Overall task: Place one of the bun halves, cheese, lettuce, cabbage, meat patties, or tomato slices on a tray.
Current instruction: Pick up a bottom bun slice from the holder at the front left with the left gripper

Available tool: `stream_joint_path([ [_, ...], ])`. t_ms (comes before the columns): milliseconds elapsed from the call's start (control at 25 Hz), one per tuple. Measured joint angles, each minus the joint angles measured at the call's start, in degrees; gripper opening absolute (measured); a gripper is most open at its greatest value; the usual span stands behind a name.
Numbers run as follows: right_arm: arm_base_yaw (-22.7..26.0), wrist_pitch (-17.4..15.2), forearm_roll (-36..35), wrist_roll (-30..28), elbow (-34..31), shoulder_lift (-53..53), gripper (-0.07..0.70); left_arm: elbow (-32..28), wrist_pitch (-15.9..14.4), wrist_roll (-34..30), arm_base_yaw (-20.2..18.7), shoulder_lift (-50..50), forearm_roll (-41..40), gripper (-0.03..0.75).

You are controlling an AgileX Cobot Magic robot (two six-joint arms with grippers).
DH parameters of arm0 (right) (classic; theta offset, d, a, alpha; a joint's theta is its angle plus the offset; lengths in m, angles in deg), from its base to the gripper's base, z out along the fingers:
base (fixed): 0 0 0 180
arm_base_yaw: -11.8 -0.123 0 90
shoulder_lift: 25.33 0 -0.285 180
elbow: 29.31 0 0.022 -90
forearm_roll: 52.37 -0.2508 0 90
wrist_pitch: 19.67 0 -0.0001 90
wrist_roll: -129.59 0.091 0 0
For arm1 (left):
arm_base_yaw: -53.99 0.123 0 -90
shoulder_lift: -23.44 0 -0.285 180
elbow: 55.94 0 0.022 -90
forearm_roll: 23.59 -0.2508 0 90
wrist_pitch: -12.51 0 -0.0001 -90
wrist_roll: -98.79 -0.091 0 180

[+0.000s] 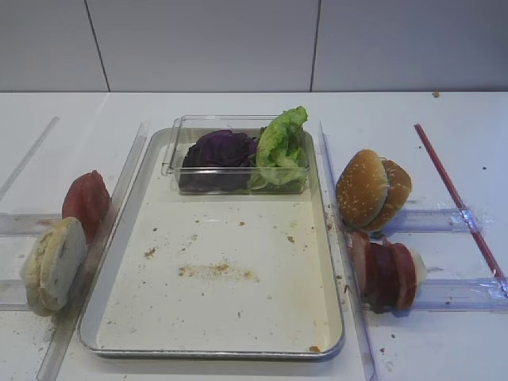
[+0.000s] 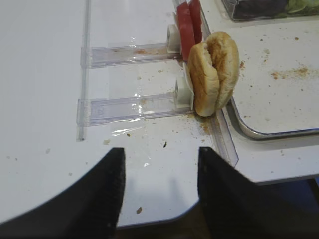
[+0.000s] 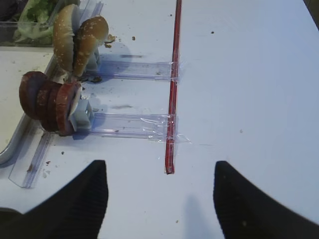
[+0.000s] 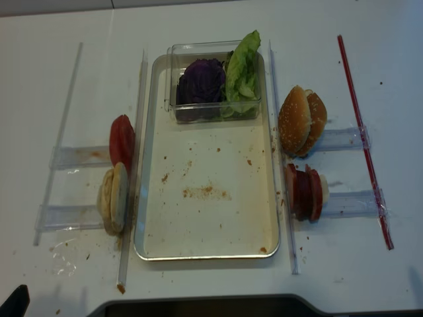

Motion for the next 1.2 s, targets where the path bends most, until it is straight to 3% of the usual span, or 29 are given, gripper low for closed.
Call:
stream_joint_path([
  [920,0.0,0.0,0.11,0.42,0.0,0.0,0.497,0.0,-0.12,0.0,0.0,0.75,0.38,0.332],
  [1200,0.0,0.0,0.11,0.42,0.0,0.0,0.497,6.35,-4.73,0.26,0.0,15.68,1.26,0.332],
])
